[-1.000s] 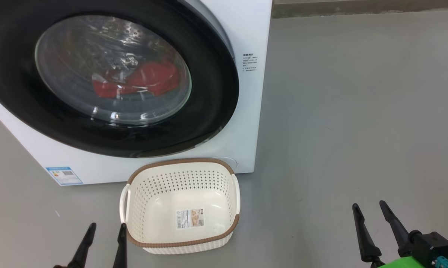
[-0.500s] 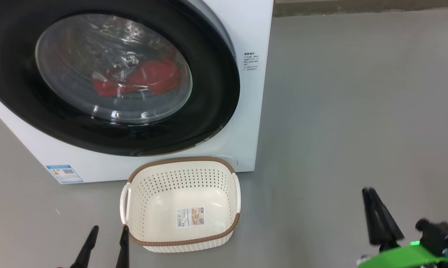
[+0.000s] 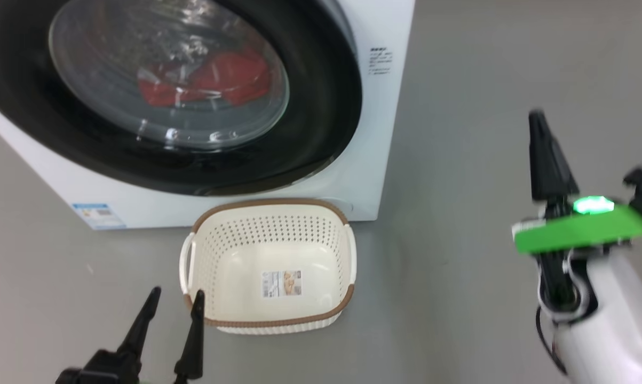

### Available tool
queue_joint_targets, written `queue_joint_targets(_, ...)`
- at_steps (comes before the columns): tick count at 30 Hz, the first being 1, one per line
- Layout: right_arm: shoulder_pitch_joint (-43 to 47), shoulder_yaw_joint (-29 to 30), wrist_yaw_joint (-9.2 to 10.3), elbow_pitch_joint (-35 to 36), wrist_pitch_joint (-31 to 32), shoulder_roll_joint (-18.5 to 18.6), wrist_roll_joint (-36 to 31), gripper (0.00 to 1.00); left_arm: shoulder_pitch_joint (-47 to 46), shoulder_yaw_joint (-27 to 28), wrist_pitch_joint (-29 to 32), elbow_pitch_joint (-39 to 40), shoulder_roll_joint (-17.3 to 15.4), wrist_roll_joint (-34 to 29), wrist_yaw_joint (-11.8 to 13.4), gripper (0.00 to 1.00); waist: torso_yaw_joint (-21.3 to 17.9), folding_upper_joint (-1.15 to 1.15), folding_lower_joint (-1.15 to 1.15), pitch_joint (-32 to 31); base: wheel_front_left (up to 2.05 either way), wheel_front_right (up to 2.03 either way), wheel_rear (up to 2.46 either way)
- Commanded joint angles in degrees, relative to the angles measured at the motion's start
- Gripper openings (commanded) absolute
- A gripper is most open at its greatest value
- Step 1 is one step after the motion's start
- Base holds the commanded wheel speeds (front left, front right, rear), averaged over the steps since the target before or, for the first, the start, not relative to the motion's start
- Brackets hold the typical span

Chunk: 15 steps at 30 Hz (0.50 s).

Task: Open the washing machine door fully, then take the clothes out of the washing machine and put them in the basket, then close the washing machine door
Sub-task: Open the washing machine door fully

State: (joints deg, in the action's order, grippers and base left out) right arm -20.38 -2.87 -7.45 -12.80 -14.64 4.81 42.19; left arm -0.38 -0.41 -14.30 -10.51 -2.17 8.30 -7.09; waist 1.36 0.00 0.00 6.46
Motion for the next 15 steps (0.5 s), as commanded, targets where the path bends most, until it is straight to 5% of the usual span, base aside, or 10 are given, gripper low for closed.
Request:
queue_joint_targets(1,-4.9,-2.23,-0.03,0.18,-0.36,0.73,1.8,0.0,-2.93,1.09,-0.7,1.09,-0.71,0.71,-0.28,1.0,2.27,0.0,0.0,2.28,0.0,0.0,0.0)
queue_joint_targets(15,-25.68,-12.02,-0.03,-9.75,7.06,8.35,23.14,0.0,-7.99,-2.22,-0.7,-0.39,-0.71,1.91,-0.38,1.0,7.31,0.0,0.0,7.79,0.0,0.0,0.0)
